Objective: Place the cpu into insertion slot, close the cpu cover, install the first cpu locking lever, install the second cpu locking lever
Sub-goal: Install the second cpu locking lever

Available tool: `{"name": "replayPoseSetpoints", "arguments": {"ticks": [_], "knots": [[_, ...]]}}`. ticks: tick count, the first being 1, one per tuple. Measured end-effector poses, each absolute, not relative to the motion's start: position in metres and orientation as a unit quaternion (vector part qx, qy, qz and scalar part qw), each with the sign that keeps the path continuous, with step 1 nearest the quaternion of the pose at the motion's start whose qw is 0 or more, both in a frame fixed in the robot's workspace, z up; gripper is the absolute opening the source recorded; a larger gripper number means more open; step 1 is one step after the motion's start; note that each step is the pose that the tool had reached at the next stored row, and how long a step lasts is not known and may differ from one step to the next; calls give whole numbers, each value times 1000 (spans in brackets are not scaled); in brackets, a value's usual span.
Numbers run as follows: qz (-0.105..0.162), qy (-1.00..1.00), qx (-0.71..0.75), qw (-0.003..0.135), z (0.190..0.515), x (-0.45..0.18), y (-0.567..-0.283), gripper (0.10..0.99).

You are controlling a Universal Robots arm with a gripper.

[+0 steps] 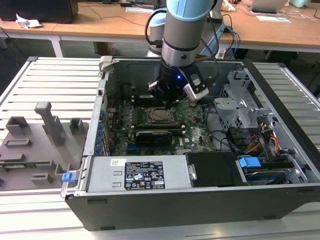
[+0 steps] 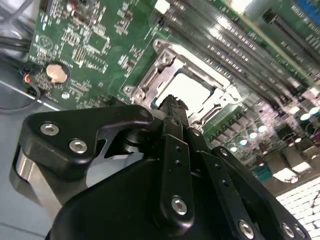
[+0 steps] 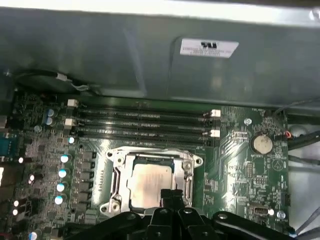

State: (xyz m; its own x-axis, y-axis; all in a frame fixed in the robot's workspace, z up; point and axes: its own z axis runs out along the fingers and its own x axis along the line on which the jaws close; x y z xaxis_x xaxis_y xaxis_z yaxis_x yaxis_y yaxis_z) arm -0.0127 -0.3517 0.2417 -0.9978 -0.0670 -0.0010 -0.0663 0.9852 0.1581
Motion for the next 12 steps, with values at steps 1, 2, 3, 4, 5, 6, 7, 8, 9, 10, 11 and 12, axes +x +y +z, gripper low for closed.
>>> {"name": "replayPoseSetpoints", "arguments": {"ticks": [1,2,3,4,5,6,7,8,9,10,11,12], "knots": [[-79,-996,33,2,242,-13,-354,106],[-79,-996,33,2,241,-13,-358,106],[-79,-996,33,2,241,-13,-363,106],[-79,-996,33,2,241,-13,-368,106],[-75,-997,33,2,241,-13,-368,106],[-72,-997,33,2,240,-13,-368,106],[-71,-997,33,2,240,-13,-368,106],[-71,-997,33,2,240,-13,-369,106],[-71,-997,33,3,239,-13,-369,106],[-71,-997,33,3,238,-13,-372,106],[-71,-997,33,3,238,-14,-375,106],[-72,-997,33,3,238,-17,-376,106]]}}
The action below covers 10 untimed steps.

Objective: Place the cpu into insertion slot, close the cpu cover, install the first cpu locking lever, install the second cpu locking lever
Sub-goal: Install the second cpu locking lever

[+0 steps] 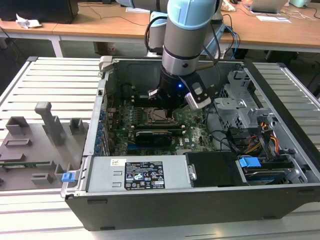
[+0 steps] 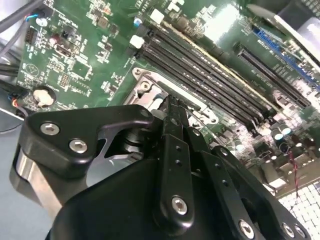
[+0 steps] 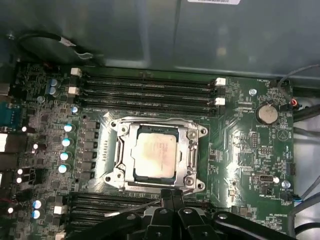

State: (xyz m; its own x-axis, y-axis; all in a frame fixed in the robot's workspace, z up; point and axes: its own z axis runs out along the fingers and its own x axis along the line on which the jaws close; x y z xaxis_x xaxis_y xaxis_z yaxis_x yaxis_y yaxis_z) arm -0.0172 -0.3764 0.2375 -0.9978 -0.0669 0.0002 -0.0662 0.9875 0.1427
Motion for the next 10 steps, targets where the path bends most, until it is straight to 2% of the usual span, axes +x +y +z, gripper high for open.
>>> {"name": "replayPoseSetpoints", "arguments": {"ticks": [4,10], "knots": [[-72,-997,33,2,236,-48,-384,106],[-77,-996,34,2,226,-52,-384,106]]}}
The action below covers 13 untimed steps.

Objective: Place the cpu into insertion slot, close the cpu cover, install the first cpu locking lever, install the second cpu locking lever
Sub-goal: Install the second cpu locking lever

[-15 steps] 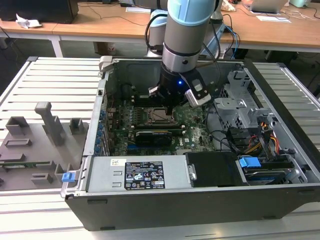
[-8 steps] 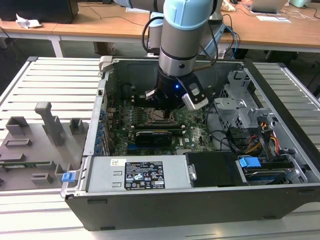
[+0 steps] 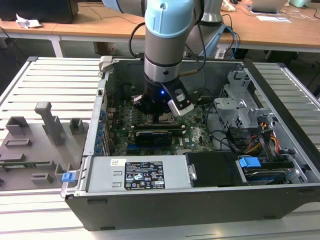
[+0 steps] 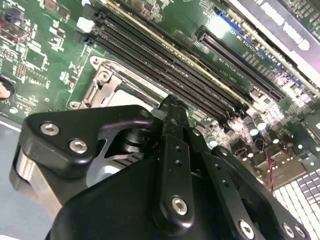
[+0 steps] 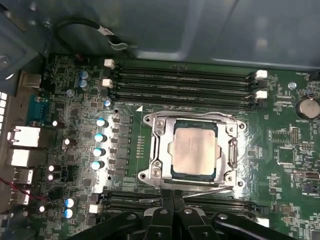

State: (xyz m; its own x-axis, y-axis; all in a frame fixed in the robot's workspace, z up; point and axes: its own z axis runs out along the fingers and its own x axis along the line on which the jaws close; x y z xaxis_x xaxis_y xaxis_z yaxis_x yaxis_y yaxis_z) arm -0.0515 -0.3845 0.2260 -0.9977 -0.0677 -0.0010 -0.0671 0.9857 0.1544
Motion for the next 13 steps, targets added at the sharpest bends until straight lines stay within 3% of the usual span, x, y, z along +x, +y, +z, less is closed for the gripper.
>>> {"name": "replayPoseSetpoints", "arguments": {"ticks": [13], "knots": [[-91,-995,34,2,221,-64,-391,106]]}}
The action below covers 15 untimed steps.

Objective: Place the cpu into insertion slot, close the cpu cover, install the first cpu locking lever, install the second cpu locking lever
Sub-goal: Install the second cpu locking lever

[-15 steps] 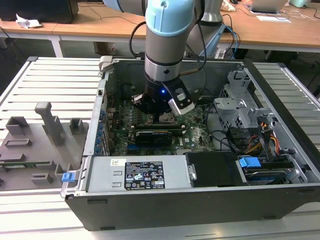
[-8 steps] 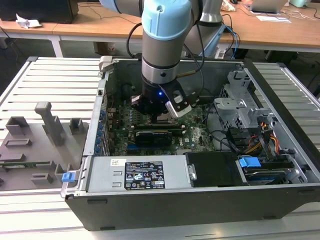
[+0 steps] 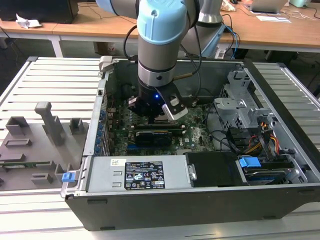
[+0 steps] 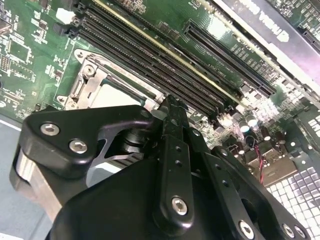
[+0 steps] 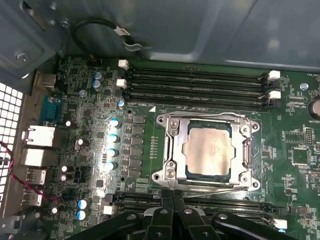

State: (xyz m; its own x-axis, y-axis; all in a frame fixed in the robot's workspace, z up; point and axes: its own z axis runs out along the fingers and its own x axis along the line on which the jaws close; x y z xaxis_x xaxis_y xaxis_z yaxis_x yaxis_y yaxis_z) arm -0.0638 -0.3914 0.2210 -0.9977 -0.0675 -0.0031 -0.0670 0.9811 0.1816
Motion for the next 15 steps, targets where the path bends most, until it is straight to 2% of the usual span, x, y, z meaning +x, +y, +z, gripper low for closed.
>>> {"name": "replayPoseSetpoints", "arguments": {"ticks": [15], "knots": [[-112,-993,34,0,202,-71,-392,106]]}}
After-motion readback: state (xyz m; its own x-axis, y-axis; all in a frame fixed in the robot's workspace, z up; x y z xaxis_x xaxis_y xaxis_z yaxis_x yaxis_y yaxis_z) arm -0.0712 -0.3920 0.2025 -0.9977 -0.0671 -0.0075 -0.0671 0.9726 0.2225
